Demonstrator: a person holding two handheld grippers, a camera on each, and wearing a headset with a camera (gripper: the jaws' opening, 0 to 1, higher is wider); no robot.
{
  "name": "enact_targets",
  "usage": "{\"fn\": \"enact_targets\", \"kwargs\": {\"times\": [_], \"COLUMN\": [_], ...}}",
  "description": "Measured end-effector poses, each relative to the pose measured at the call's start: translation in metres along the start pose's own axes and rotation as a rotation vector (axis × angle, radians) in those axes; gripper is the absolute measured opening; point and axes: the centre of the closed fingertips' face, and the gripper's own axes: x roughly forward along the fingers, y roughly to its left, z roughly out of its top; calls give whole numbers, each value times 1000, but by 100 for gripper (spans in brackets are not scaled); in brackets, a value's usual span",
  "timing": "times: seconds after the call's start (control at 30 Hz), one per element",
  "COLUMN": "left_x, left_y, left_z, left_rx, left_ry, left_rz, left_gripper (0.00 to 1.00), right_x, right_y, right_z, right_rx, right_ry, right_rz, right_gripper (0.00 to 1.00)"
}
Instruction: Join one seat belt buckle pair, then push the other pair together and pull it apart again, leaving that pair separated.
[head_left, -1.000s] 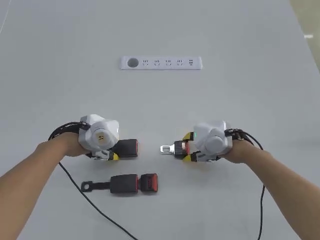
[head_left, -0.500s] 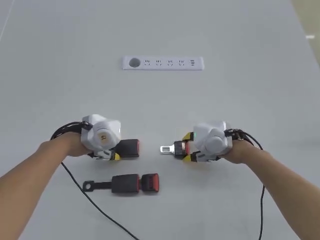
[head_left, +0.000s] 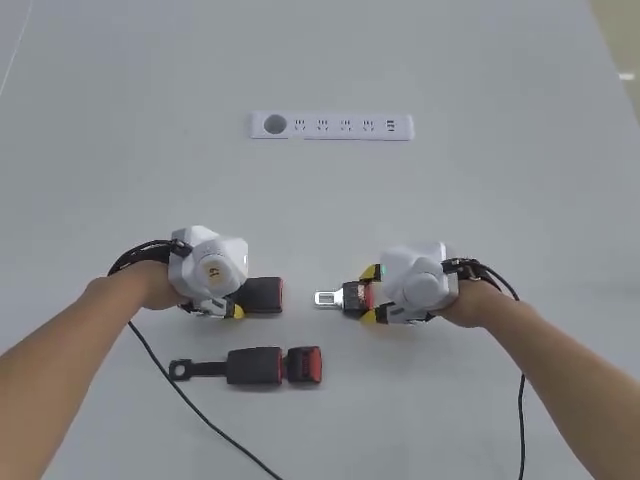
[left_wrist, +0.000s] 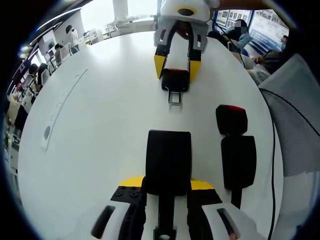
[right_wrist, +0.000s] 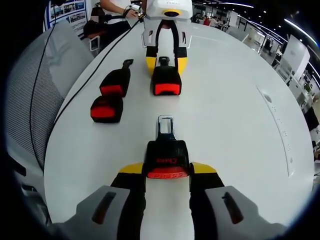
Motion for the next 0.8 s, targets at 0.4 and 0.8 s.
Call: {"fn": "enact_targets", "kwargs": {"times": [0.4, 0.8], "left_x": [-3, -3], "left_y": [-2, -1], "left_z": [4, 2], "left_rx": [13, 10], "left_ry": [11, 15], "left_rz": [-8, -7], "left_gripper": [31, 31], "right_x": [8, 16], "right_y": [-2, -1], "right_z": [13, 29], "right_rx": [-6, -19], "right_ry": [-11, -17], "right_rz": [3, -4], "right_gripper": [32, 32]}}
